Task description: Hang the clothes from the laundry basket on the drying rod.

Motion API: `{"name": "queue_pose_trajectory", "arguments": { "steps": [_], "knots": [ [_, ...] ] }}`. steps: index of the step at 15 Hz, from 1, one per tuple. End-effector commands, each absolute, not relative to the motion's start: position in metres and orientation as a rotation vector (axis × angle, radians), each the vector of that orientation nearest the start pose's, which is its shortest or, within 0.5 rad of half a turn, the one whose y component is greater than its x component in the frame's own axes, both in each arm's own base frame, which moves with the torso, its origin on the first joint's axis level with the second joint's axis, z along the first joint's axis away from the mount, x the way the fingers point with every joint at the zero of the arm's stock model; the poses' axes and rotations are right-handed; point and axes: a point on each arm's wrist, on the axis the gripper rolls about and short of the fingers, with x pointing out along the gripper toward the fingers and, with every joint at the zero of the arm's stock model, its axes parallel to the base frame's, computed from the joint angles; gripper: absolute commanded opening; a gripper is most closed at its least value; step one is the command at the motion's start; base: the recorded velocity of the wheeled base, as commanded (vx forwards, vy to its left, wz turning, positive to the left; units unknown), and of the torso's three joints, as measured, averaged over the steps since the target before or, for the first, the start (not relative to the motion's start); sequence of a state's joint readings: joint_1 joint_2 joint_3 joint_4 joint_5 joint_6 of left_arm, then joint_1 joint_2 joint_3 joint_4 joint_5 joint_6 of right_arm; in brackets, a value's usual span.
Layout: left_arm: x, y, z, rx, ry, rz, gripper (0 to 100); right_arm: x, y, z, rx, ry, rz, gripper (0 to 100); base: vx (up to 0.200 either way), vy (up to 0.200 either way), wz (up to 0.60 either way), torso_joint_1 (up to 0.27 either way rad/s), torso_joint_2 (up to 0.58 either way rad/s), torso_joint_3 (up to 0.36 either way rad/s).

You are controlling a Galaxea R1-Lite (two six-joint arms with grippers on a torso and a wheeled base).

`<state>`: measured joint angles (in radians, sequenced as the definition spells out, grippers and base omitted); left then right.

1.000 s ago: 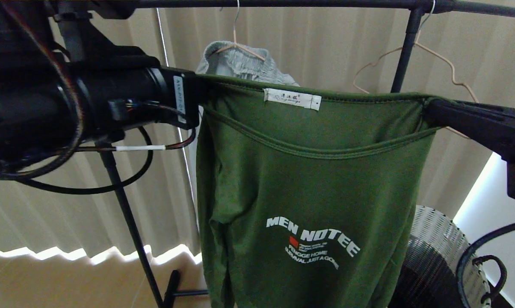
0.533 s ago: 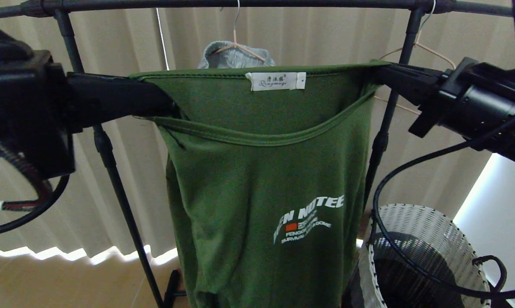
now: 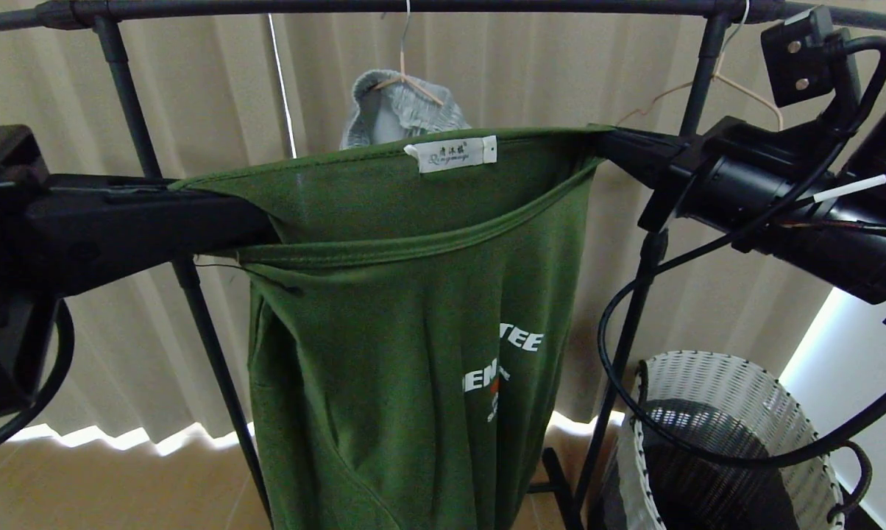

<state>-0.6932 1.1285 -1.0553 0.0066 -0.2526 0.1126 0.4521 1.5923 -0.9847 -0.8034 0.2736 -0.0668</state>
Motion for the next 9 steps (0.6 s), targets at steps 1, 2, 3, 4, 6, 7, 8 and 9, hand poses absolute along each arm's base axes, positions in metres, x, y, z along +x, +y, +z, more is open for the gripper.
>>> {"name": "queue_pose_trajectory", "arguments": {
  "steps": [1,2,3,4,6,7,8,9],
  "knots": [
    [0.118,-0.104,0.326,0.119,0.023,-0.932,0,0.259,0.131,0.283,-0.045,-0.228,0.688,0,0.000,0.000,0.00,0.000,0.00,0.000],
    [0.126,-0.107,0.327,0.122,0.034,-0.879,0,0.258,0.130,0.286,-0.042,-0.236,0.665,0,0.000,0.000,0.00,0.000,0.00,0.000],
    [0.130,-0.108,0.328,0.123,0.039,-0.832,0,0.255,0.129,0.290,-0.041,-0.247,0.652,0,0.000,0.000,0.00,0.000,0.00,0.000],
    [0.141,-0.114,0.330,0.127,0.050,-0.718,0,0.248,0.125,0.297,-0.039,-0.265,0.638,0,0.000,0.000,0.00,0.000,0.00,0.000],
    [0.157,-0.124,0.334,0.118,0.021,-0.628,0,0.236,0.119,0.307,-0.036,-0.280,0.636,0,0.000,0.000,0.00,0.000,0.00,0.000],
    [0.165,-0.130,0.334,0.109,-0.003,-0.596,0,0.228,0.115,0.312,-0.037,-0.274,0.636,0,0.000,0.000,0.00,0.000,0.00,0.000],
    [0.172,-0.134,0.333,0.102,-0.016,-0.560,0,0.221,0.112,0.315,-0.038,-0.269,0.636,0,0.000,0.000,0.00,0.000,0.00,0.000],
    [0.180,-0.139,0.330,0.097,-0.022,-0.511,0,0.213,0.108,0.318,-0.039,-0.263,0.640,0,0.000,0.000,0.00,0.000,0.00,0.000]
  ]
}}
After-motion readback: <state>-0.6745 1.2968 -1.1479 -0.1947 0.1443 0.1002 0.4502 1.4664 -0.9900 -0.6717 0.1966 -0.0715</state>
